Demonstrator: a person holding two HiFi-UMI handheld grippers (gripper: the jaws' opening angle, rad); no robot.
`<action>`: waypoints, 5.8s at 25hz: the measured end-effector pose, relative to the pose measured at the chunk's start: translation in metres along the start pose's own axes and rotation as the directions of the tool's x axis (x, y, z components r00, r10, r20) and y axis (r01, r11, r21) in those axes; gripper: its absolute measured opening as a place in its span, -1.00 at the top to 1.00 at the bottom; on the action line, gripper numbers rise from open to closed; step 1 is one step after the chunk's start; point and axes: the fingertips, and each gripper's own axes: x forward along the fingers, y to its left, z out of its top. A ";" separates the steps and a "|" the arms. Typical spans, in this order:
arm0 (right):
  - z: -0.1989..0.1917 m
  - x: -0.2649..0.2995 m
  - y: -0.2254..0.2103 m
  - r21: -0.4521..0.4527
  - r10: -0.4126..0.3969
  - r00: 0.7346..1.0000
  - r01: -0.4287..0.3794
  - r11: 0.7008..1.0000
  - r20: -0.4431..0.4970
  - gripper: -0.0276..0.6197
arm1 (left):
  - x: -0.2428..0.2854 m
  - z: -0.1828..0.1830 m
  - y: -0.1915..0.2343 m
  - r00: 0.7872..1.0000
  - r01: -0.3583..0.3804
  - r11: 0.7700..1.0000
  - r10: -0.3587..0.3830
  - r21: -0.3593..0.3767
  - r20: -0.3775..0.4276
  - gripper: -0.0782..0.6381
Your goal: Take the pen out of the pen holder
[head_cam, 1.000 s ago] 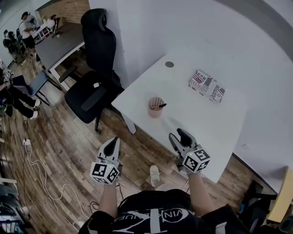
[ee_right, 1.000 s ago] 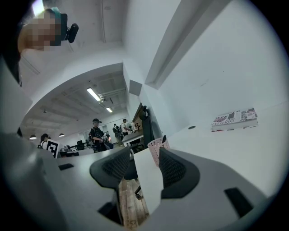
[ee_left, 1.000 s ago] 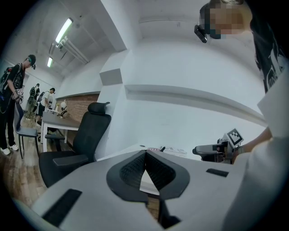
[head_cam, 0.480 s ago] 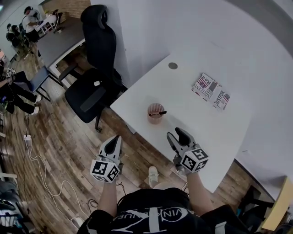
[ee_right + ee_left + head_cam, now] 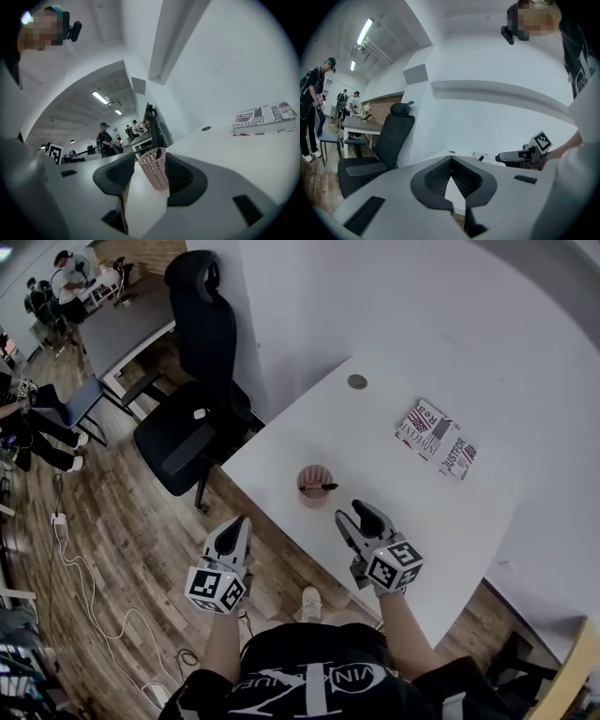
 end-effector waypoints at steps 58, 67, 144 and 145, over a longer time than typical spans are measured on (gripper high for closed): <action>0.000 0.068 -0.023 -0.138 -0.168 0.984 0.158 0.978 -0.060 0.73 | 0.062 -0.037 0.027 0.991 0.063 0.996 -0.070 -0.066 -0.113 0.74; 0.008 0.070 -0.013 -0.129 -0.123 0.992 0.118 0.985 -0.033 0.73 | 0.053 -0.036 0.031 0.993 0.048 0.997 -0.055 -0.066 -0.108 0.74; 0.094 -0.032 -0.046 -0.242 -0.256 0.956 0.284 0.928 0.141 0.74 | 0.029 0.039 0.044 0.998 -0.045 0.998 0.043 0.034 0.036 0.74; 0.093 -0.033 -0.046 -0.245 -0.257 0.957 0.284 0.927 0.138 0.74 | 0.027 0.039 0.045 0.998 -0.049 0.998 0.048 0.034 0.036 0.74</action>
